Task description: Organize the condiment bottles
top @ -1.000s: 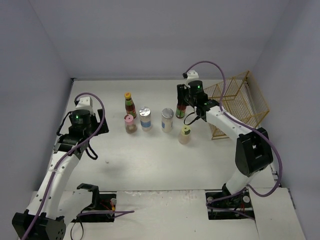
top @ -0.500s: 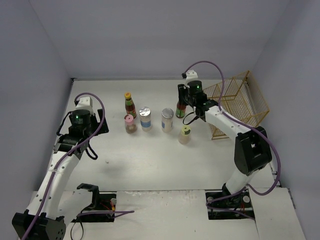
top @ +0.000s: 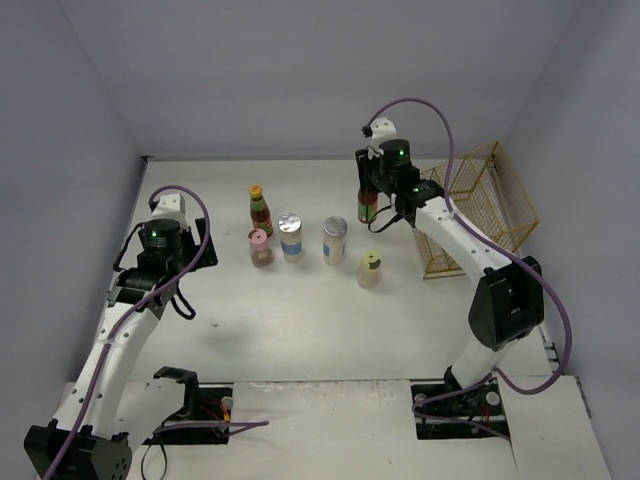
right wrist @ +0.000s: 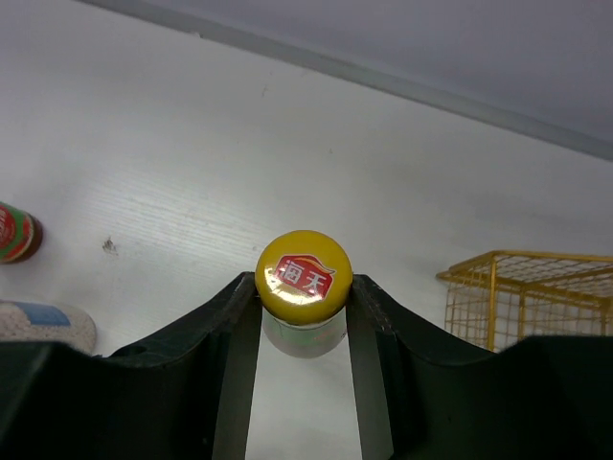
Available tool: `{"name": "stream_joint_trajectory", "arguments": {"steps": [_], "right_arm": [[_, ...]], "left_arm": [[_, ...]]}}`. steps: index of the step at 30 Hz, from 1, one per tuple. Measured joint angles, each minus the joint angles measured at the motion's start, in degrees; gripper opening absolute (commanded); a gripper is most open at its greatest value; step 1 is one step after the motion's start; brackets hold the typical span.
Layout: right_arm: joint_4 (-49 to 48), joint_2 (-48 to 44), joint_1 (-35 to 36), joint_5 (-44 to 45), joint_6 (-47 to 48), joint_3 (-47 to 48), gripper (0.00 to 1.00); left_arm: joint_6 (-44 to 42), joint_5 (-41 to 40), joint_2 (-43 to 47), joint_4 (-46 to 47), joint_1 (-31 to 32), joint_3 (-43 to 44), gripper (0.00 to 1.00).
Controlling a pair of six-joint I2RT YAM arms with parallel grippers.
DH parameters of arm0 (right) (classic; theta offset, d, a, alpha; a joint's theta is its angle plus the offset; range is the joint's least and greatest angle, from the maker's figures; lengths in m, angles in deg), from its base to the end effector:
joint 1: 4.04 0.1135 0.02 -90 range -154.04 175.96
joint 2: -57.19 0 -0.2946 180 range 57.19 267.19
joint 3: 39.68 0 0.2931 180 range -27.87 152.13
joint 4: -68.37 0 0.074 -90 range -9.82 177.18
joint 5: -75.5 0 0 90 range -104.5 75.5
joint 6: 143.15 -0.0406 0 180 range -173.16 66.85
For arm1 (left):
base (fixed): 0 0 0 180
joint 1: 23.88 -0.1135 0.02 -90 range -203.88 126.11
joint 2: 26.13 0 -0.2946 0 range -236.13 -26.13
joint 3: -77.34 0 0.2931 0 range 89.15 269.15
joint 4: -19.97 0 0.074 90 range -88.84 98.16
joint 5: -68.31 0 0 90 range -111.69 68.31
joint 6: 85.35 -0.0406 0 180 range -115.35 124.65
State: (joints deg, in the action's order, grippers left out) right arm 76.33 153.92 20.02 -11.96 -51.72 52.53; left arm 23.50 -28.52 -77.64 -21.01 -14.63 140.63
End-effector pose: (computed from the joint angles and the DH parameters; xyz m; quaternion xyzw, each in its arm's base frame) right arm 0.4195 0.1853 0.3582 -0.1585 0.7634 0.1059 0.6171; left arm 0.2212 -0.0311 0.3482 -0.1021 0.8554 -0.0728 0.5025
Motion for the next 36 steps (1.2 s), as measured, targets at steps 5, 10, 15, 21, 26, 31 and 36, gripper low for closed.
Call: {"name": "stream_joint_trajectory", "arguments": {"steps": [5,10,15,21,26,31,36], "right_arm": [[3.6,-0.7,-1.9,-0.7,0.9,8.6,0.00],[6.0,-2.2,-7.5,-1.4,0.9,15.0,0.00],[8.0,-3.5,-15.7,-0.4,0.7,18.5,0.00],[11.5,-3.5,-21.7,0.9,1.7,22.8,0.00],[12.3,-3.5,-24.9,0.8,1.9,25.7,0.00],[12.3,-3.5,-28.3,0.3,1.8,26.2,0.00],[12.2,-3.5,-32.4,0.1,1.8,26.2,0.00]], "left_arm": [[0.0,0.0,0.1,0.0,0.0,0.0,0.80],[0.0,0.0,0.2,0.0,0.0,0.0,0.80],[0.0,0.0,0.2,0.0,0.0,0.0,0.80],[0.0,0.0,0.2,0.0,0.0,0.0,0.80],[0.0,0.4,0.2,0.0,0.0,0.0,0.80],[0.0,0.7,0.2,-0.1,0.0,0.0,0.80],[0.0,0.9,0.2,-0.1,0.0,0.0,0.80]]}}
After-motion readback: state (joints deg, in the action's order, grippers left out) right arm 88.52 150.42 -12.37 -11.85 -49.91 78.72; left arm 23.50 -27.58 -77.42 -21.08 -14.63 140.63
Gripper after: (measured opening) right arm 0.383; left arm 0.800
